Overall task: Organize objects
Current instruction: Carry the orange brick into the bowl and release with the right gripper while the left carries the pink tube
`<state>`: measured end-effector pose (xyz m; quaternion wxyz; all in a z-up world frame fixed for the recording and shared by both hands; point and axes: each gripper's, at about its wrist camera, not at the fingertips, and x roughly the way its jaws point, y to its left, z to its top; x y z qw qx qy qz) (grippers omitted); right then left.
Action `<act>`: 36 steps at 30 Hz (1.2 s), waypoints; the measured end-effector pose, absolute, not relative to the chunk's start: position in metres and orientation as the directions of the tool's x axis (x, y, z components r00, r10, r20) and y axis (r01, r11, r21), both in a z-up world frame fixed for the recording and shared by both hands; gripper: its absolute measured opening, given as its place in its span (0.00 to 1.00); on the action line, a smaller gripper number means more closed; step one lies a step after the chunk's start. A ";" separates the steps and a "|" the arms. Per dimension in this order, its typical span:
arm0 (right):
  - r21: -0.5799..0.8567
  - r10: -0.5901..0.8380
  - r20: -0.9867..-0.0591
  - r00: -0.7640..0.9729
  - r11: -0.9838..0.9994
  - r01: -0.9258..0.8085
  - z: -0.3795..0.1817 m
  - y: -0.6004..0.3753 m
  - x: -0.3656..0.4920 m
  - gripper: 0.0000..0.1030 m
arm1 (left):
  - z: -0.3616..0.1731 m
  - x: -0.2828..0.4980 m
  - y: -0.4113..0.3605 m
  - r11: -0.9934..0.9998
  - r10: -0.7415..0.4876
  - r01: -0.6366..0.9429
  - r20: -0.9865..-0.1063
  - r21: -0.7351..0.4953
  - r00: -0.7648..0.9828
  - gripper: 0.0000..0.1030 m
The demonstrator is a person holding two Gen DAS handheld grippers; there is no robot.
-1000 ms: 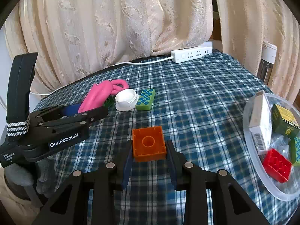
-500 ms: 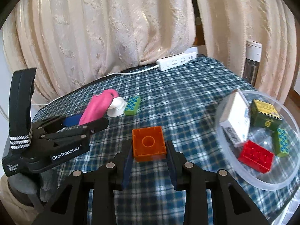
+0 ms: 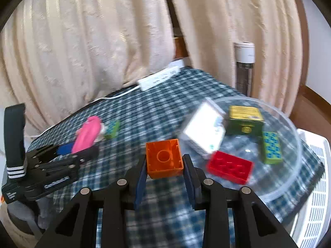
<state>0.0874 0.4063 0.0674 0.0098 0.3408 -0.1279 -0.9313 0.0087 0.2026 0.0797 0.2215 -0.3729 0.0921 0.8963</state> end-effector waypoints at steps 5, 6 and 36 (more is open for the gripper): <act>0.248 -0.042 -0.631 -0.774 -0.957 -0.151 0.066 0.441 0.096 0.34 | 0.080 0.014 0.219 -0.872 0.341 -0.490 -0.712 0.006 -0.614 0.50; 0.249 -0.035 -0.632 -0.775 -0.955 -0.159 0.065 0.445 0.097 0.34 | 0.081 0.015 0.223 -0.869 0.343 -0.494 -0.712 0.007 -0.613 0.50; 0.291 0.029 -0.636 -0.771 -0.916 -0.275 0.041 0.514 0.110 0.59 | 0.082 0.034 0.308 -0.804 0.378 -0.593 -0.730 0.046 -0.570 0.50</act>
